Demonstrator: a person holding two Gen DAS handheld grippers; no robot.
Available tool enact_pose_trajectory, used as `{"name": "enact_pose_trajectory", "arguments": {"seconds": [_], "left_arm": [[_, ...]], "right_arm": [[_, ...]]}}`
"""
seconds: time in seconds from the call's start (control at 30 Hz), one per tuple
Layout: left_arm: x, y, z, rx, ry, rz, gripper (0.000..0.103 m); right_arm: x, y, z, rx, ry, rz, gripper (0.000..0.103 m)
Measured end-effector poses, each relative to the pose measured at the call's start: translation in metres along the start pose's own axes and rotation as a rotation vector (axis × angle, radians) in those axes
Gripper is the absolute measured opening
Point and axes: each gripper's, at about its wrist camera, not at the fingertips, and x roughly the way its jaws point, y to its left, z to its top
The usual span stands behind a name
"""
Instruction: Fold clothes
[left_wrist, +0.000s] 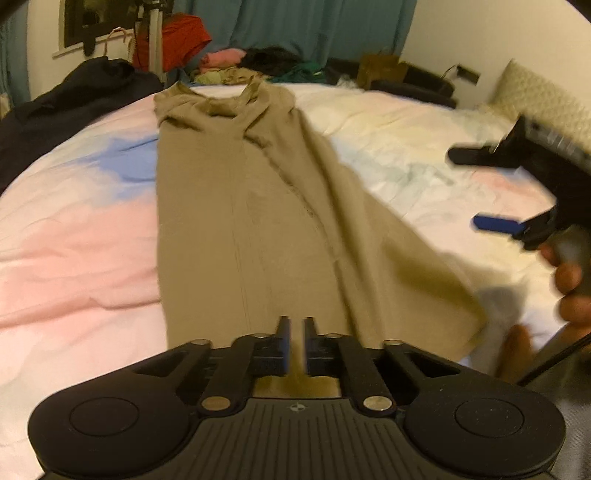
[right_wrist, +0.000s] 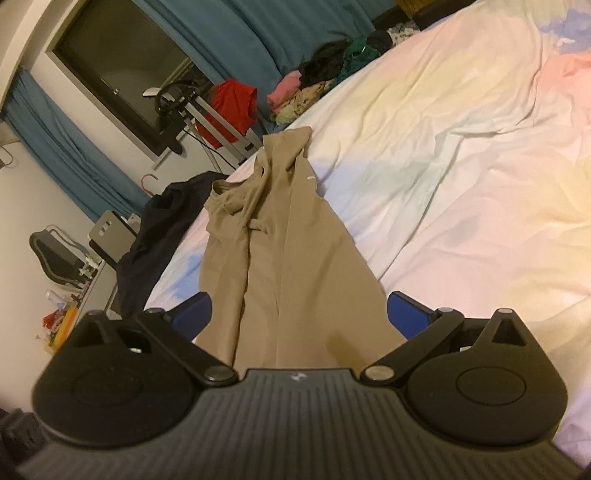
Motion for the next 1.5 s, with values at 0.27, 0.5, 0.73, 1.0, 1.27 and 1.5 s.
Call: {"name": "enact_pose_trajectory", "arguments": {"seconds": [0.27,0.5,0.73,1.0,1.27,1.5], "left_arm": [[0.01,-0.02,-0.021,0.125,0.021,0.082,0.051],[0.014,-0.024,-0.026,0.184,0.032,0.131,0.002],[-0.034,-0.021,-0.004,0.134,-0.132,0.043,0.001],[-0.03,-0.059,0.028,0.233,-0.185,-0.124,0.001],[0.018,-0.048,0.01,0.099,0.0,-0.194,0.038],[-0.005,0.045,-0.009,-0.418,-0.029,-0.172,0.067]], "right_arm": [[0.002,-0.002,0.0,-0.002,0.019,0.01,0.103],[0.006,-0.005,0.0,0.01,0.044,0.005,0.103],[0.003,-0.013,0.003,0.04,0.016,-0.03,0.103],[-0.003,-0.022,0.007,0.079,-0.029,-0.075,0.103],[0.008,-0.019,0.007,0.039,0.032,-0.076,0.1],[0.029,-0.036,0.004,0.176,0.139,-0.075,0.08]]}}
